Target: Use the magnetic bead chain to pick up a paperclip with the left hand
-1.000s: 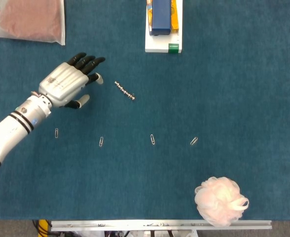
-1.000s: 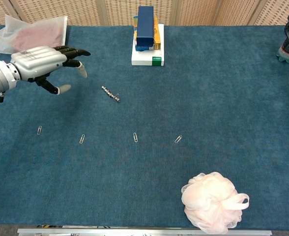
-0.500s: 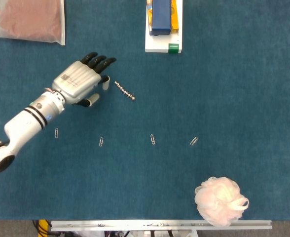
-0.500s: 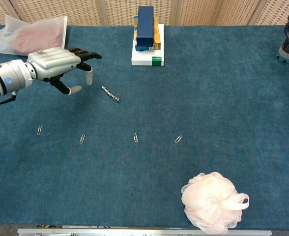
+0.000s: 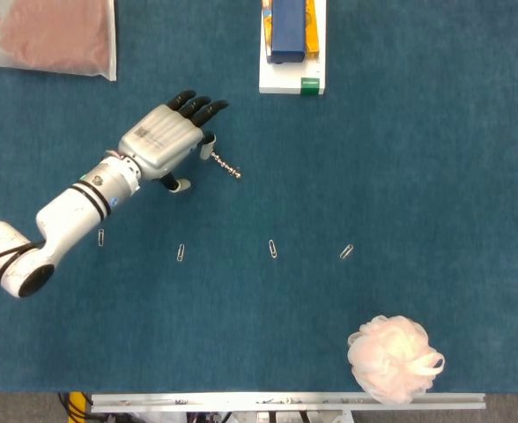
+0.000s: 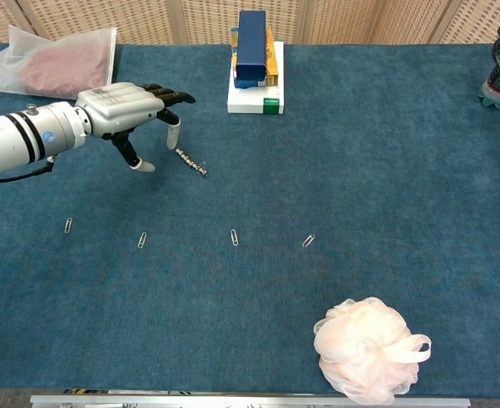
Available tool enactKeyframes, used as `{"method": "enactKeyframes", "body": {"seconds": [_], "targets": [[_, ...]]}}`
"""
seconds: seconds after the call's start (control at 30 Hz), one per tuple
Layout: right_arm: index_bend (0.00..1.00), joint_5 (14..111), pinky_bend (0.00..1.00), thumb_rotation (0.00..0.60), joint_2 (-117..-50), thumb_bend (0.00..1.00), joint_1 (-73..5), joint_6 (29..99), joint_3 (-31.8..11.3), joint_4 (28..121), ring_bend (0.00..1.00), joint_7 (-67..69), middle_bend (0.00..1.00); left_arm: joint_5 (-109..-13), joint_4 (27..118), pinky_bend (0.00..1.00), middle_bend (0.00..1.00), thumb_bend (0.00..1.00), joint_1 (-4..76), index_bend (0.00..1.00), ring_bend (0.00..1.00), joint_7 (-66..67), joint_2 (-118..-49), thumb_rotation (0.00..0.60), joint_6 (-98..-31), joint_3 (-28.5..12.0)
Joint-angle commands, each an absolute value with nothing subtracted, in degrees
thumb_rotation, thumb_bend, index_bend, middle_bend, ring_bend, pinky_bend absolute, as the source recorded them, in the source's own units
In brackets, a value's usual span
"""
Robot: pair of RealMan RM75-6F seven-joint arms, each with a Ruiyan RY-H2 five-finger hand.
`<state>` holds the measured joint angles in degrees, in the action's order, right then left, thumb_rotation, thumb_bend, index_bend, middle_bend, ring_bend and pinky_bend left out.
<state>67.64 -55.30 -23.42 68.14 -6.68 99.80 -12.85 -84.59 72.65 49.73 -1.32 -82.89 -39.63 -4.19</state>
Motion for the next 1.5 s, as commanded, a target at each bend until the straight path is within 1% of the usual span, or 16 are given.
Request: {"method": "enactKeyframes", "body": {"seconds": [0.03,0.5,0.8,1.23,1.5], "targets": [[0.09,67.66,0.0,0.6,-55.44,0.0,-23.35,67.83,-6.74,99.57,0.0,-12.66,0.04,-83.94,72.07,0.0,0.0,0.17,50.31,0.44,0.0,-0.91,-83.57,0.6,-39.25,-4.52],[0.1,67.77,0.0,0.6,-55.78,0.0,-22.85,67.01,-7.3,98.89,0.0,-11.77,0.04,-79.43,67.24,0.0,0.0,0.17,54.14,0.47,0.0,2.0,-87.77,0.6,-35.14,-5.86],[0.11,68.02,0.0,0.6,-55.95,0.0,-22.36,66.69,-7.38,98.34,0.0,-10.95,0.04,-80.45,64.25,0.0,0.0,0.17,55.16,0.48,0.0,4.1,-89.92,0.6,-35.22,-4.29],[0.11,68.15,0.0,0.6,-56.36,0.0,-22.03,65.95,-7.48,97.79,0.0,-10.29,0.04,-81.12,62.12,0.0,0.0,0.17,56.99,0.48,0.0,3.63,-91.61,0.6,-35.19,-4.19],[0.12,68.3,0.0,0.6,-56.77,0.0,-22.0,65.43,-7.6,97.18,0.0,-9.67,0.04,-81.15,59.36,0.0,0.0,0.17,57.76,0.48,0.0,5.19,-93.3,0.6,-34.47,-3.41]]}}
